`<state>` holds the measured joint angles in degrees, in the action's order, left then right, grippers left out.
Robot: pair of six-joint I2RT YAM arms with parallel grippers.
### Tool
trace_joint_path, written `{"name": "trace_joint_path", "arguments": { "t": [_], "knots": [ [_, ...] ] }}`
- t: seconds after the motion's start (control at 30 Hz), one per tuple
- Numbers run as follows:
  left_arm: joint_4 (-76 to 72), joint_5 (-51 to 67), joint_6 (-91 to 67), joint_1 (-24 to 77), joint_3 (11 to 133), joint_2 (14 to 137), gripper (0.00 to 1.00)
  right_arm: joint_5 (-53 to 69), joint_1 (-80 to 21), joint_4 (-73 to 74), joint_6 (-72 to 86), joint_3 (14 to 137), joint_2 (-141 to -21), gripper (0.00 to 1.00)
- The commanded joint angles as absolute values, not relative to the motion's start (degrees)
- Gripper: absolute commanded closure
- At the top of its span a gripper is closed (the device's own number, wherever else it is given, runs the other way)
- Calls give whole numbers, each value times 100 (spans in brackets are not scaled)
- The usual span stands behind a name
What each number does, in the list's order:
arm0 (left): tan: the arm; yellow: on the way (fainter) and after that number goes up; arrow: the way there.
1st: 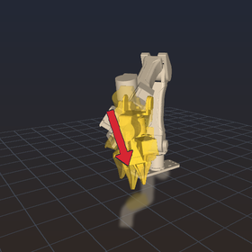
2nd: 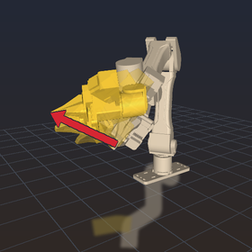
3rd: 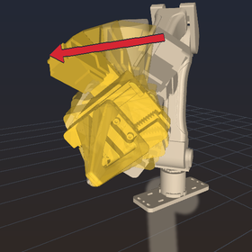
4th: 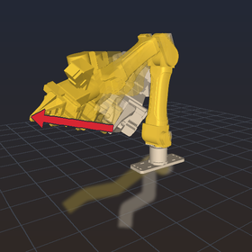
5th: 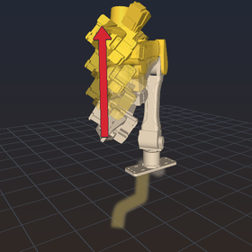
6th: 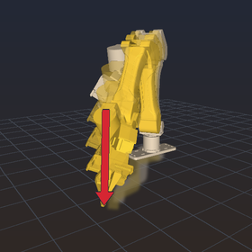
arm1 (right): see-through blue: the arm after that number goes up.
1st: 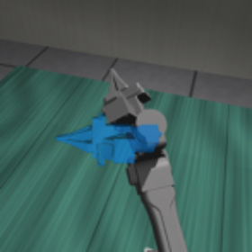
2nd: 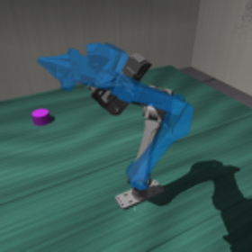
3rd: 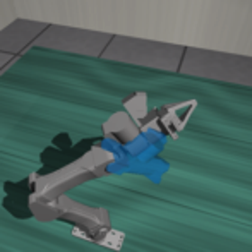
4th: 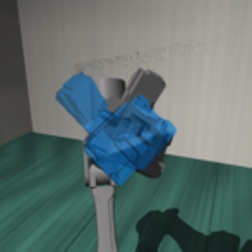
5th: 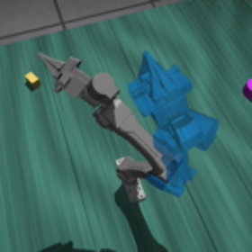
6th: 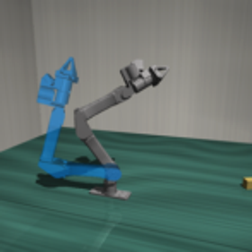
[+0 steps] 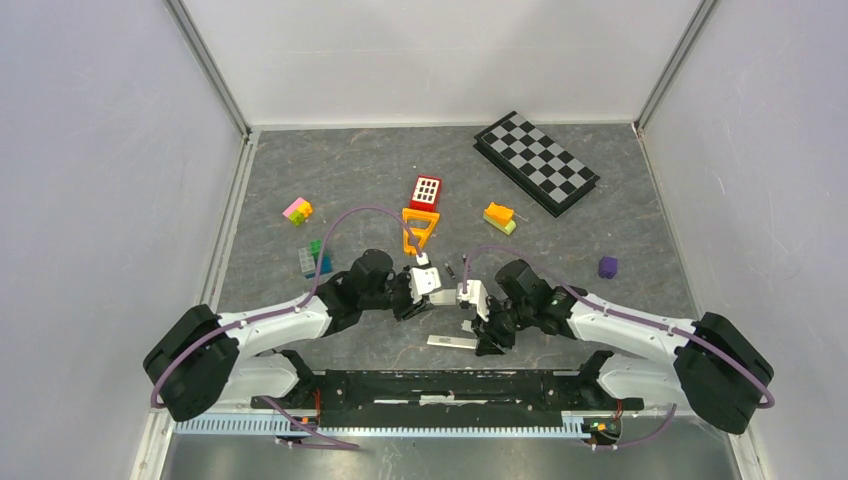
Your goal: Unload the batteries from the remote control
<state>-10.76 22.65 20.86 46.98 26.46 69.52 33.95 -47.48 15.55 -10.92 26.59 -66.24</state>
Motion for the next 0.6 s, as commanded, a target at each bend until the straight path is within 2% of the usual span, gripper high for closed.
{"name": "trace_joint_path", "arguments": {
  "t": [0.0,0.47,0.57],
  "knots": [
    [-1359,2391,2039,4685,2751,6778,98,3094,-4777,1491,-1213,2926,-6619,71],
    [-1407,2568,2029,4685,2742,6809,98,3414,-4874,1528,-1318,2971,-6831,57],
    [-1396,2566,2027,4685,2742,6809,98,3332,-4870,1548,-1283,2998,-6934,57]
  ]
}}
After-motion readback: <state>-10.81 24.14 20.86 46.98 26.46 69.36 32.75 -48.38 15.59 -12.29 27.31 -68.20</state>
